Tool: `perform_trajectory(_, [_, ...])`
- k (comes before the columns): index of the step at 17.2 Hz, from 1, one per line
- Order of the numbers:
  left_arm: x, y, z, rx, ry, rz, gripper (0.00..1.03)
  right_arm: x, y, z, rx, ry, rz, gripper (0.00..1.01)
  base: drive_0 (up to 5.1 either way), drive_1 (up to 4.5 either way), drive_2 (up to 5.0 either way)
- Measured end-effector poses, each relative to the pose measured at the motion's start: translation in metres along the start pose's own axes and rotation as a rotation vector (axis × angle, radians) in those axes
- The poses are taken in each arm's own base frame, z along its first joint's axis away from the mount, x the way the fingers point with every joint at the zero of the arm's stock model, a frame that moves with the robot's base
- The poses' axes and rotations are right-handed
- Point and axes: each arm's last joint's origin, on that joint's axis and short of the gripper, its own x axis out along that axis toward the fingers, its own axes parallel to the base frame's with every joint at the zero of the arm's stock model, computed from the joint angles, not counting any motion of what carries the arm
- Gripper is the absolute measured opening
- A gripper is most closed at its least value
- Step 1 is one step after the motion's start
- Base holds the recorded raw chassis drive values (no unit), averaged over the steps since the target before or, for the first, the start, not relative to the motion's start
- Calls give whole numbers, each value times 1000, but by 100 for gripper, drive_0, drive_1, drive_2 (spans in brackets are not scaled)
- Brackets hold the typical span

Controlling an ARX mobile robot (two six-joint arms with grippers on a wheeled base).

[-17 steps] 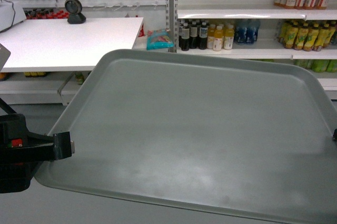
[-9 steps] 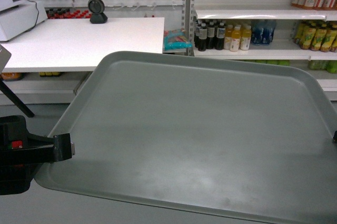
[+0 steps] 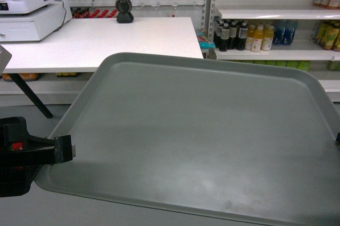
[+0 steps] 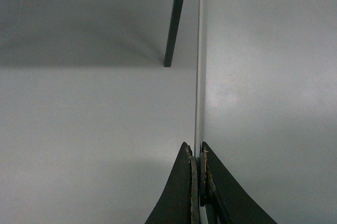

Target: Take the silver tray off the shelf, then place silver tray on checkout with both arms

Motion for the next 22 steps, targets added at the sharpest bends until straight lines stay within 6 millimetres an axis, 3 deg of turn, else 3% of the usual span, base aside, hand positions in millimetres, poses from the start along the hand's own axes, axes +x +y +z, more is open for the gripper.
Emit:
perform_trajectory(14, [0, 0, 0, 0, -2, -1, 2, 0, 0, 1, -1, -6, 2, 3, -498, 243, 243])
perform_trajectory(19, [0, 0, 0, -2, -4, 1, 2, 0, 0, 1, -1, -4, 3, 3, 0, 0, 0])
perform_trajectory(22, [0, 0, 1, -2, -6, 0, 2, 0, 0, 1, -2, -6, 5, 3, -14, 415, -442])
